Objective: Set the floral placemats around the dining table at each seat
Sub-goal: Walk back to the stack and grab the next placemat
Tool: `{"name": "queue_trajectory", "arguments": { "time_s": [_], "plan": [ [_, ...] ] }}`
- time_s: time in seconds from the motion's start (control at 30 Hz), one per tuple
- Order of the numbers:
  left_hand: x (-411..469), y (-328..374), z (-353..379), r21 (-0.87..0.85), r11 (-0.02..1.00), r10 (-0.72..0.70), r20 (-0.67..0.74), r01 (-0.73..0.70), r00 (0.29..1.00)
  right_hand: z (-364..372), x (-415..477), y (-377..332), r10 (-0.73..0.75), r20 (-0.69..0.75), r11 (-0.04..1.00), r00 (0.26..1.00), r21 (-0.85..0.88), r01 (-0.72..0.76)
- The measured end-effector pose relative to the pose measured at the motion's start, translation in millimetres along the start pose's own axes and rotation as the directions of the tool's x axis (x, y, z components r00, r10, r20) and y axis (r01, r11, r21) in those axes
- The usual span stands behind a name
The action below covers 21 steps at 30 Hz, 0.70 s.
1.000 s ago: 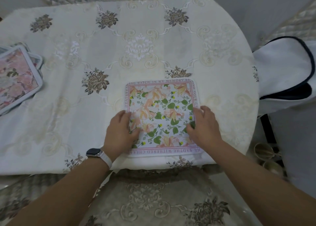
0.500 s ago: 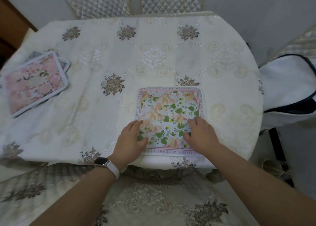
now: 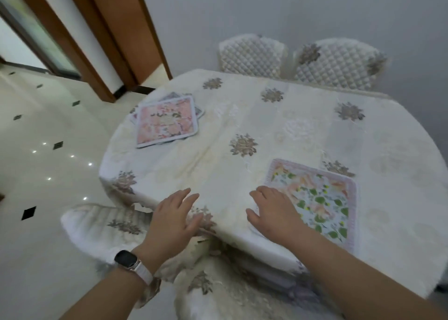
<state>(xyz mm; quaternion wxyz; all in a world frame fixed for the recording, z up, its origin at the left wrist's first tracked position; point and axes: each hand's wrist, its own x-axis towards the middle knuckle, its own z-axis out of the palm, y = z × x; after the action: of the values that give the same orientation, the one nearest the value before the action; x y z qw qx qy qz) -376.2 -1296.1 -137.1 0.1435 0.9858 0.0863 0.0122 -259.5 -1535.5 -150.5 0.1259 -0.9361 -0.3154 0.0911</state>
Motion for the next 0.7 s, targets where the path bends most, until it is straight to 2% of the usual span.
{"name": "queue_trajectory", "arguments": {
  "time_s": [0.1, 0.17, 0.33, 0.5, 0.7],
  "plan": [
    [-26.3, -49.0, -24.7, 0.072, 0.996, -0.044, -0.029, 0.046, 0.999, -3.8, 12.6, -49.8, -0.075, -0.036, 0.997, 0.997, -0.031, 0.074],
    [-36.4, -73.6, -36.3, 0.073, 0.995, -0.070, -0.043, 0.073, 0.997, -4.5, 20.1, -73.6, -0.094, -0.062, 0.995, 0.994, -0.026, 0.092],
    [-71.7, -175.0, -82.2, 0.065, 0.994, -0.092, -0.019, 0.093, 0.996, 5.9, 44.6, -186.0, -0.128, -0.101, 0.992, 0.987, -0.028, 0.126],
    [-115.7, -285.9, -125.6, 0.127, 0.985, -0.112, -0.056, 0.118, 0.992, 22.7, 69.6, -317.4, -0.177, -0.077, 0.983, 0.981, -0.064, 0.172],
    [-169.5, -380.6, -166.8, 0.096, 0.974, -0.192, -0.126, 0.204, 0.973, 38.7, 101.6, -447.9, -0.263, -0.065, 0.964, 0.963, -0.067, 0.259]
  ]
}}
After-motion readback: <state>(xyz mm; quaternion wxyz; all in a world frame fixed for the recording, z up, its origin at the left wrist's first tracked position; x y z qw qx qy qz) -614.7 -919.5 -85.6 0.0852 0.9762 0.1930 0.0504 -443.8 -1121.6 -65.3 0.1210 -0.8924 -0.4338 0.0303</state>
